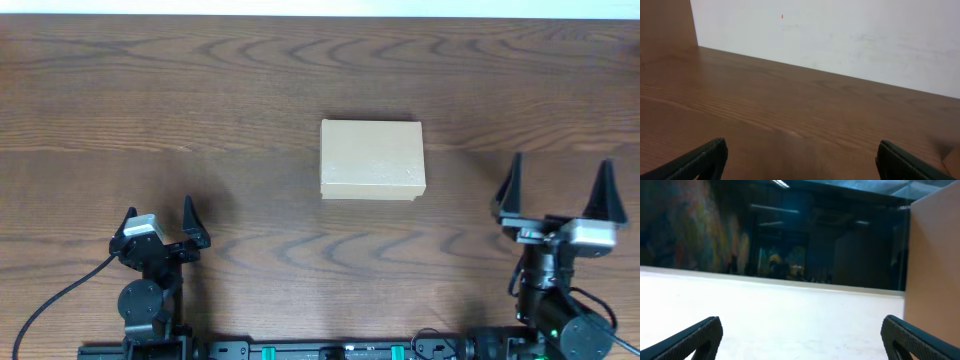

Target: Pack container

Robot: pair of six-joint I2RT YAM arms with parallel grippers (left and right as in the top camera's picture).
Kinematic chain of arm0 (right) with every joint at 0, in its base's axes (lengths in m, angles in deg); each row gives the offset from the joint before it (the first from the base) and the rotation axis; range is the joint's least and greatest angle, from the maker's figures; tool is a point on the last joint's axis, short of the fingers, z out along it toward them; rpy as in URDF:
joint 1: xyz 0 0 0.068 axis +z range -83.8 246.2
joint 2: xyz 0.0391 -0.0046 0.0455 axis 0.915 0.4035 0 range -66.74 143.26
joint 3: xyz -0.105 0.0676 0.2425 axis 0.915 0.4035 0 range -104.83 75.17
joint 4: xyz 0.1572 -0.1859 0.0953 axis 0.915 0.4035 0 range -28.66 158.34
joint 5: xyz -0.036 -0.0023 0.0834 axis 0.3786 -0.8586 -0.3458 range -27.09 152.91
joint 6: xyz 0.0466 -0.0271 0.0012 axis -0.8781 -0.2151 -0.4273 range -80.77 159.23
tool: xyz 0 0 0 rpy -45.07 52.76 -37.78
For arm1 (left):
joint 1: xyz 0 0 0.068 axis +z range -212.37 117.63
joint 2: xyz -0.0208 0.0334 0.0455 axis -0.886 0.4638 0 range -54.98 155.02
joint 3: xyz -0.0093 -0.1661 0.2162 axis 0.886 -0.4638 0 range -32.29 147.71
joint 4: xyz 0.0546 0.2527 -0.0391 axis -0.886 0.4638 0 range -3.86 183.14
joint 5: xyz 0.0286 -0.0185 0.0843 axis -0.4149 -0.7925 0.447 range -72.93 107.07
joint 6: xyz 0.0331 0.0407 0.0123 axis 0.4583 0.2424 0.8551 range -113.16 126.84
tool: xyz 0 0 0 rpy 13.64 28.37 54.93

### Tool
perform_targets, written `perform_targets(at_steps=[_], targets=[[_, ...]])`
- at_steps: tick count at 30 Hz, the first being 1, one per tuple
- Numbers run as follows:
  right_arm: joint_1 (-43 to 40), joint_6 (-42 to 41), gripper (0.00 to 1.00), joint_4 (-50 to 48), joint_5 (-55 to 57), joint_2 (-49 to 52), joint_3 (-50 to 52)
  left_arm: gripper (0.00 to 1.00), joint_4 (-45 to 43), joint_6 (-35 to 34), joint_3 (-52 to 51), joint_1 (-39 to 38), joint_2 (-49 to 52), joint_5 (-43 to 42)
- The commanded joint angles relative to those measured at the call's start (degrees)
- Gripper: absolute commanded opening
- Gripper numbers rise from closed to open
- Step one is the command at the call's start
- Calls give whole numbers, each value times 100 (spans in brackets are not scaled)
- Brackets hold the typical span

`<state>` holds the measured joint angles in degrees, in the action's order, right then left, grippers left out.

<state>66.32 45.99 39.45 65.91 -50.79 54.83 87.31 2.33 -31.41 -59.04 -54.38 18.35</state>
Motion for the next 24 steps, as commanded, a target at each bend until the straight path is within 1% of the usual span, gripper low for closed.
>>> perform_targets(at_steps=[1, 24], targets=[[-57, 55, 99, -44, -358, -262, 407, 95, 326, 2, -61, 39, -42, -85], [-52, 57, 99, -127, -457, -1331, 1502, 95, 326, 2, -61, 39, -42, -85]])
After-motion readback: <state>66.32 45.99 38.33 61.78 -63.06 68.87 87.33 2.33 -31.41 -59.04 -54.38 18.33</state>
